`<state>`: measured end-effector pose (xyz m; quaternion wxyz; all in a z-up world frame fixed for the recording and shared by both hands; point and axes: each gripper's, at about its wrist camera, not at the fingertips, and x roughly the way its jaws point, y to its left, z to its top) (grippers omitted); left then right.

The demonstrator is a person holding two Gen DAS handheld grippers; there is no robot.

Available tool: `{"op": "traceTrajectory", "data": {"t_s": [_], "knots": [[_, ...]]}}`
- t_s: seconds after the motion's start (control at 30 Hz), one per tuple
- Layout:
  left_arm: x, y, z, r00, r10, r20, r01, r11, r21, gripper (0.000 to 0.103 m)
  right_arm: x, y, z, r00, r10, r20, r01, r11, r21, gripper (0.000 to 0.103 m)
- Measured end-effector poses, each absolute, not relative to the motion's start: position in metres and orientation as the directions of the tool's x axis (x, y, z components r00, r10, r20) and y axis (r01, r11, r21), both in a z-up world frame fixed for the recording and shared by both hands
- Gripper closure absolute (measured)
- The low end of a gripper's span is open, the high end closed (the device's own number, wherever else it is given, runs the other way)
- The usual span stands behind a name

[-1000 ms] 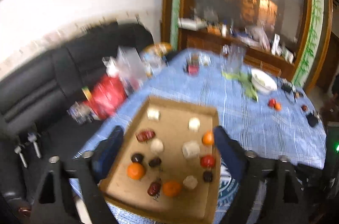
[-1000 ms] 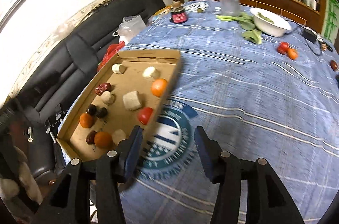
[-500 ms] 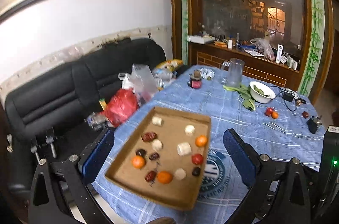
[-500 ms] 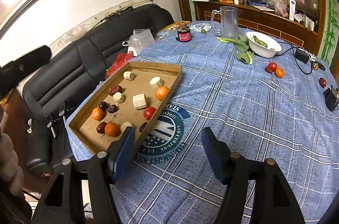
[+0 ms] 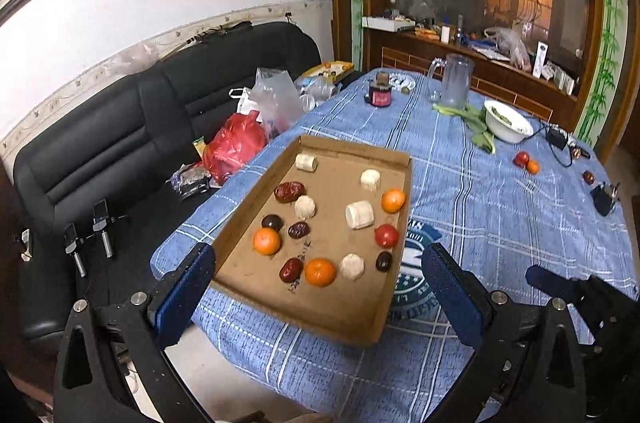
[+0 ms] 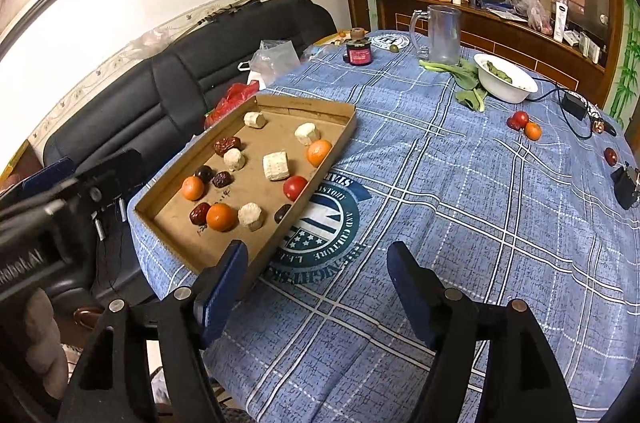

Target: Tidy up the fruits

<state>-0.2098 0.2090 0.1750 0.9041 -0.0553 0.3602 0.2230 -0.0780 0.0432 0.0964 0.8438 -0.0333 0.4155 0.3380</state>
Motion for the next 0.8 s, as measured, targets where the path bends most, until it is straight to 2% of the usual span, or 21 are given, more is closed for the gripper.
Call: {"op": "traceTrajectory", "data": {"t_s": [0.4,0.8], "knots": [[-0.206,0.208,0.160,0.608,0.338,-0.718,-0.401,0.912,0.090,0.000,-0.078,0.047,0.090,0.423,0.517,-0.744,-0.573,0.789,0.222,0.024],[-0.200,0.215,0.149,0.586,0.307,-0.750,-0.391,0.918,0.070,0.000,-0.078,0.056,0.085,0.413,0.505,-0.758,-0.572,0.792,0.215,0.024]]}}
